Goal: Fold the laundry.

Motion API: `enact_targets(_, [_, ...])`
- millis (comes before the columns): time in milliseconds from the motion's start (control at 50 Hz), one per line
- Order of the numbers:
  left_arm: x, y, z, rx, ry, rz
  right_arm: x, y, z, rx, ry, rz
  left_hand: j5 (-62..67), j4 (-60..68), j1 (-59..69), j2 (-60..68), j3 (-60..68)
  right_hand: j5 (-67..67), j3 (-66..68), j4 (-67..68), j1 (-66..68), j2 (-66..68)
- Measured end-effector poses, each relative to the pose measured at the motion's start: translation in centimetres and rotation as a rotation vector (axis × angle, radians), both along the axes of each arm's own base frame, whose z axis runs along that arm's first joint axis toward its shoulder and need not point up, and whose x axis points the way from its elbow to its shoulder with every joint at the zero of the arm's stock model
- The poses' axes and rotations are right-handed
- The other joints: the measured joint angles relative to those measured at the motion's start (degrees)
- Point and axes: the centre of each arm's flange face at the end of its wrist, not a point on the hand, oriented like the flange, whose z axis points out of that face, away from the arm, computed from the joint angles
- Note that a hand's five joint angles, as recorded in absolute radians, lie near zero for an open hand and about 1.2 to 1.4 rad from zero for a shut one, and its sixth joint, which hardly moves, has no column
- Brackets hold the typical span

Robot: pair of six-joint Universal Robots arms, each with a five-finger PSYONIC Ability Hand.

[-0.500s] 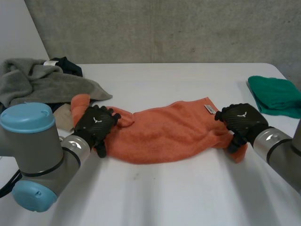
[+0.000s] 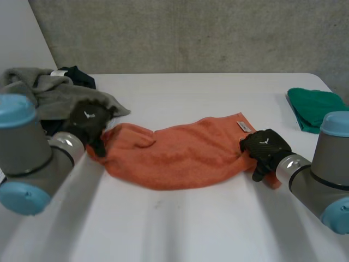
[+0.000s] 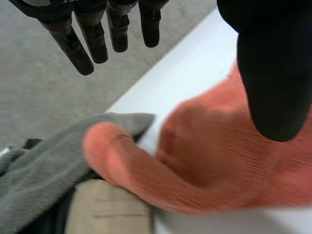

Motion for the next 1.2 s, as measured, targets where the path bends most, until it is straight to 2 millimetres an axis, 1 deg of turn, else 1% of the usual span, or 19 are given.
enact_targets(40, [0.2,-0.9,0.4,-0.002,0.020,0.006,0.1,0.0,-0.2,0.000,0.012,0.007,0.0,0.0,0.0,0.0,0.0,4.7,4.6,4.9,4.7,5.1])
enact_targets(60, [0.5,-2.1,0.8,0.008,0.046,0.007,0.2,0.1,-0.4,0.001,0.029,0.016,0.5,1.1,1.2,1.0,0.9,13.7,13.7,13.9,13.7,14.5])
enact_targets(120, [0.7,-3.6,0.8,0.041,0.073,0.001,0.2,0.3,-0.6,0.004,0.046,0.026,2.9,4.1,4.5,3.6,3.5,17.9,17.8,18.2,16.9,18.5])
enact_targets(160, [1.0,-4.9,0.6,0.085,0.090,-0.009,0.2,0.5,-0.6,0.006,0.057,0.031,6.0,7.3,8.0,6.9,6.5,16.6,16.2,16.5,16.0,16.8])
enact_targets(200, [1.2,-6.4,0.0,0.144,0.101,-0.020,0.1,0.7,-0.4,0.009,0.062,0.034,11.2,12.4,13.3,12.0,11.7,7.9,7.6,8.0,7.4,7.9])
enact_targets(220, [1.2,-6.6,-0.1,0.154,0.103,-0.022,0.1,0.8,-0.4,0.010,0.063,0.034,11.2,12.4,13.3,12.0,11.7,7.3,7.4,7.8,7.2,7.6])
enact_targets(240, [1.4,-7.6,-0.7,0.202,0.106,-0.027,0.0,0.9,-0.1,0.010,0.062,0.034,12.7,14.0,14.5,13.4,13.4,4.3,4.6,4.9,4.4,4.9])
enact_targets(340, [1.8,-9.2,-2.4,0.317,0.097,-0.032,-0.2,1.0,1.0,-0.001,0.049,0.026,14.0,15.3,15.0,14.5,14.5,-1.3,-0.4,0.0,-0.2,0.0])
enact_targets(420, [2.1,-9.2,-3.5,0.410,0.058,-0.028,-0.5,0.7,2.0,-0.015,0.038,0.013,13.2,14.1,14.8,14.2,14.1,-1.9,-0.6,-0.4,-0.3,-0.3])
enact_targets(500, [2.5,-8.6,-3.4,0.436,0.012,-0.025,-1.0,0.2,2.6,-0.018,0.036,-0.001,11.6,12.0,13.3,12.4,12.5,-1.9,-0.6,-0.4,-0.3,-0.3])
enact_targets(720, [3.1,-8.4,-2.4,0.281,-0.072,-0.013,-1.1,0.0,2.2,-0.003,0.047,0.004,5.7,7.0,8.3,7.1,7.0,-1.9,-0.6,-0.4,-0.3,-0.3])
enact_targets(800, [3.3,-8.7,-2.9,0.239,-0.120,-0.007,-1.0,0.1,2.0,0.001,0.052,0.011,5.6,7.0,8.3,7.0,7.0,-1.9,-0.6,-0.4,-0.3,-0.3])
enact_targets(1000, [3.3,-8.8,-5.2,0.204,-0.324,-0.015,-0.8,-0.2,2.0,-0.008,0.067,0.021,5.4,7.1,8.4,6.7,6.8,-1.9,-0.6,-0.4,-0.3,-0.3])
enact_targets(1040, [3.3,-8.8,-5.4,0.198,-0.348,-0.019,-0.8,-0.3,2.0,-0.010,0.067,0.021,8.3,9.7,10.4,9.2,9.1,-1.9,-0.6,-0.4,-0.3,-0.3])
enact_targets(1100, [3.0,-8.7,-5.2,0.174,-0.373,-0.028,-0.7,-0.5,2.1,-0.017,0.068,0.020,29.0,30.8,32.7,31.7,30.9,-1.9,-0.6,-0.4,-0.3,-0.3])
enact_targets(1120, [2.9,-8.7,-4.9,0.160,-0.375,-0.028,-0.7,-0.6,2.1,-0.019,0.068,0.020,39.2,40.8,43.1,41.4,39.4,-1.9,-0.6,-0.4,-0.3,-0.3])
enact_targets(1140, [2.9,-8.7,-4.9,0.160,-0.375,-0.028,-0.7,-0.6,2.1,-0.019,0.068,0.020,39.2,40.8,43.1,41.4,39.4,-1.9,-0.6,-0.4,-0.3,-0.3])
enact_targets(1160, [2.8,-8.7,-4.3,0.134,-0.373,-0.022,-0.7,-0.7,2.2,-0.023,0.067,0.020,50.1,52.2,50.7,53.7,50.2,-1.9,-0.6,-0.4,-0.3,-0.3])
enact_targets(1200, [2.6,-8.8,-3.0,0.080,-0.358,0.007,-0.6,-0.9,2.4,-0.033,0.066,0.019,51.0,55.0,50.7,55.7,52.7,-1.9,-0.6,-0.4,-0.3,-0.3])
